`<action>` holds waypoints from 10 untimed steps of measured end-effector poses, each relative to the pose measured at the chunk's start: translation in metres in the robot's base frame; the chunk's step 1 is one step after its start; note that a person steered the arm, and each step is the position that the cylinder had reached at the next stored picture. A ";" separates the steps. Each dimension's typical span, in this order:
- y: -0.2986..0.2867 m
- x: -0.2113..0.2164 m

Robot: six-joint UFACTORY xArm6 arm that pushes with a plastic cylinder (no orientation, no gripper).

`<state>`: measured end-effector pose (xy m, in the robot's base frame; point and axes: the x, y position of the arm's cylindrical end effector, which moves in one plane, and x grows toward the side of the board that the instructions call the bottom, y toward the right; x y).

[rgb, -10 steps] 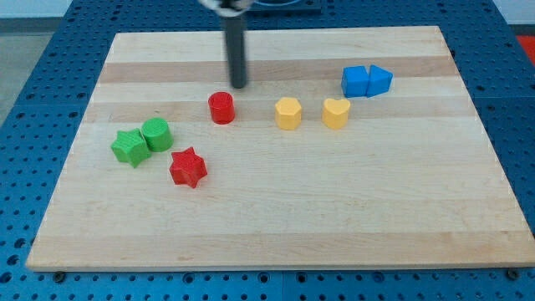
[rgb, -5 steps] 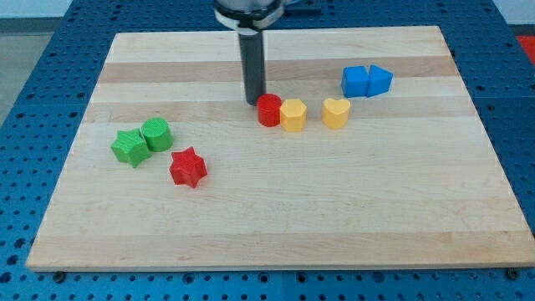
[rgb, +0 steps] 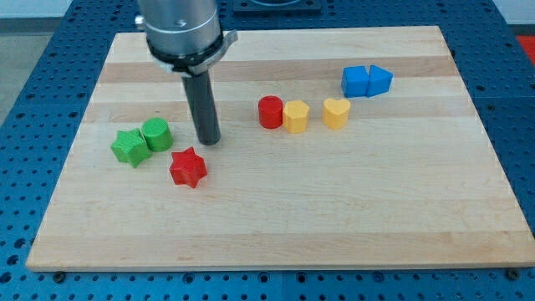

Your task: Move the red star to the bottom of the red circle

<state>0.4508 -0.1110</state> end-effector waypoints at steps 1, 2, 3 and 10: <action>-0.037 0.025; -0.070 0.048; -0.065 0.059; 0.062 0.015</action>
<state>0.4663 -0.0492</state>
